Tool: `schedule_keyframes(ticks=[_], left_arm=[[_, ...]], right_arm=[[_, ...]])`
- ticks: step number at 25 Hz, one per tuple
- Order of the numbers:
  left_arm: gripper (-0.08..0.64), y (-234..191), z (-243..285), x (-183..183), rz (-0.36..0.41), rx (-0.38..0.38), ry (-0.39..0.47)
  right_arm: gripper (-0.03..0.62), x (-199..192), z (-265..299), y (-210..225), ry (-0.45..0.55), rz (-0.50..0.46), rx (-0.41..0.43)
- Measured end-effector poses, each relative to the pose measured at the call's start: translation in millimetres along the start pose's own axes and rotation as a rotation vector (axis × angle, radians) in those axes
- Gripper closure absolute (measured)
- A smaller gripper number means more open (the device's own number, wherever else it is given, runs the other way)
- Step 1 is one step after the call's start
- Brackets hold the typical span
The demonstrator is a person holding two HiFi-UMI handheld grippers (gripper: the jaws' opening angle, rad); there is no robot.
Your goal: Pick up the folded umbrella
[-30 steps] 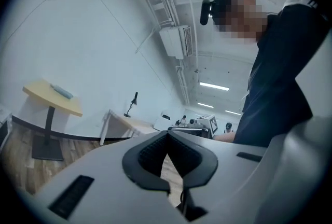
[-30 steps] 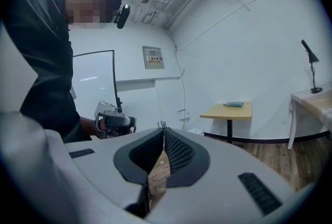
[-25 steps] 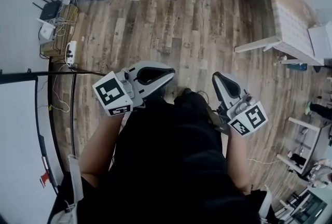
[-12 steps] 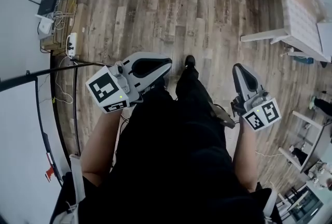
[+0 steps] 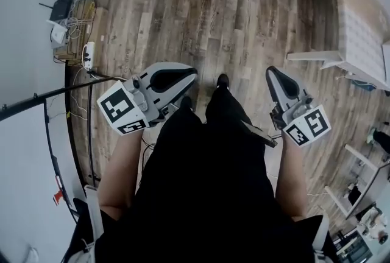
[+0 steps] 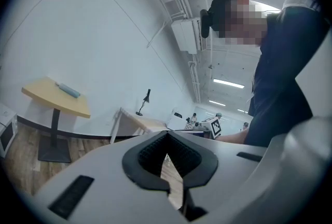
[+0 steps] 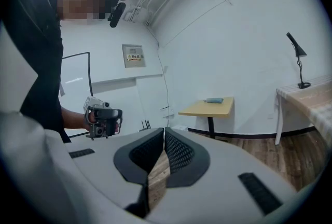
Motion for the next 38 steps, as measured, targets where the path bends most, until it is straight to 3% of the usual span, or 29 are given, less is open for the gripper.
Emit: schedule_keyframes(ticks=[6, 9, 12, 16, 19, 27, 33, 38], left_arm=[[0.549, -3, 42, 20, 0.005, 0.051, -0.005], [0.549, -1, 75, 28, 0.003, 0.085, -0.009], [0.549, -1, 85, 30, -0.016, 0.114, -0.013], [0.548, -14, 83, 37, -0.019, 0.151, -0.001], [0.549, -41, 86, 46, -0.035, 0.176, 0.034], [0.548, -133, 122, 95, -0.003, 0.107, 0.096], [0.549, -215, 133, 147, 0.033, 0.065, 0.1], [0.549, -280, 138, 163, -0.001, 0.055, 0.11]], right_arm=[[0.574, 14, 0, 36, -0.015, -0.017, 0.11], [0.574, 21, -1, 73, -0.061, -0.07, 0.181], [0.574, 35, 4, 107, -0.099, -0.146, 0.181], [0.574, 49, 18, 128, -0.096, -0.155, 0.214], [0.574, 57, 41, 137, -0.11, -0.157, 0.233], [0.574, 95, 119, 183, -0.13, -0.152, 0.217], [0.574, 146, 182, 230, -0.12, -0.166, 0.141], [0.574, 168, 225, 251, -0.135, -0.173, 0.112]])
Point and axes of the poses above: the fingertips, and each gripper's own axes: z forward along the fingers, y to its right, x out of its top, the point moved 7 cm from there along -z, backward along the fingers, and after that the axes turned 7 degrees about x, right-handed, at the moved point
